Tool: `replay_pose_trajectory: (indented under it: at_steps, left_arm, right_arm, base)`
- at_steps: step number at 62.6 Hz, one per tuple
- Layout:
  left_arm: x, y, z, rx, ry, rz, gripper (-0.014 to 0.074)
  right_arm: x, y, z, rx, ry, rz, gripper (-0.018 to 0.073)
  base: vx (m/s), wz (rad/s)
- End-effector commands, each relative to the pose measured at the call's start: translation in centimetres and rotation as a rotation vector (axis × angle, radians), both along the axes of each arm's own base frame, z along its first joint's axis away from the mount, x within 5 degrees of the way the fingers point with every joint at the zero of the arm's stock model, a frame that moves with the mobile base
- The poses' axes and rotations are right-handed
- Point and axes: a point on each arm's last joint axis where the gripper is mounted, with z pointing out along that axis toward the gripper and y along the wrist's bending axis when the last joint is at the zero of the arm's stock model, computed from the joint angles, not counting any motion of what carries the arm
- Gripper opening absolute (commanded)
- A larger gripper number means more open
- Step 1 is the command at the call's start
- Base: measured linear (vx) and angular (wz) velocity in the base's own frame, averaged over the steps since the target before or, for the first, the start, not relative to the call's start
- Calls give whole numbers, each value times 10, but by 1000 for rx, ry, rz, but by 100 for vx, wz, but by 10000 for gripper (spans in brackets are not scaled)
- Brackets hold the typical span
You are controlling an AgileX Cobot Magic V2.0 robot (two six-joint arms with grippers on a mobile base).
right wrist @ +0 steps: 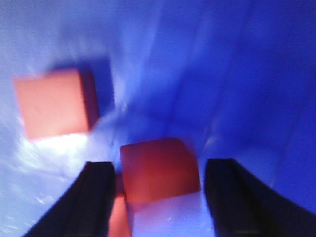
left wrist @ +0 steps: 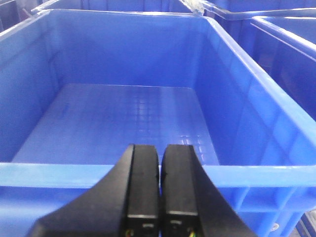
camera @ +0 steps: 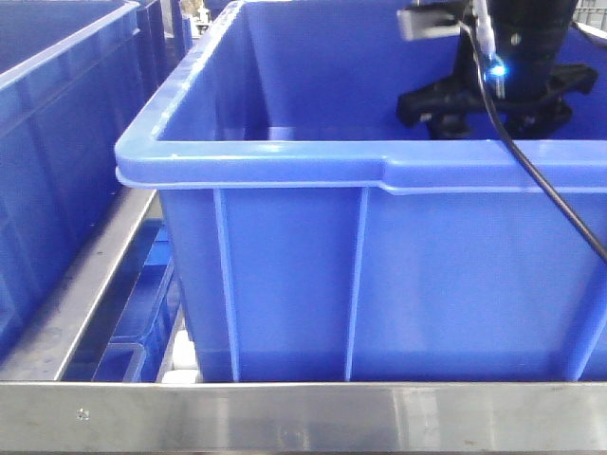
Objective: Pick red cube and place on left shelf
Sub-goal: 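Lower the right gripper with the red cube into the blue crate, then open the right gripper to release the red cube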
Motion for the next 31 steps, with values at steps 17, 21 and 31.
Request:
replay_pose_trajectory:
  at_steps: [17,21,31]
  left_arm:
    - [0,1,1,-14,-77,8,102]
    - [0,1,1,-14,-77,8,102]
    - [0,1,1,-14,-77,8,102]
  right_arm:
    - [-26,-12,77,71,-263,21,460]
    - [-39,-16,88,97,-326,28,391]
    - [-76,-29,101,142,-452,48,197]
  base:
    - [-1,-4]
    - [-2,-12]
    - [0,0]
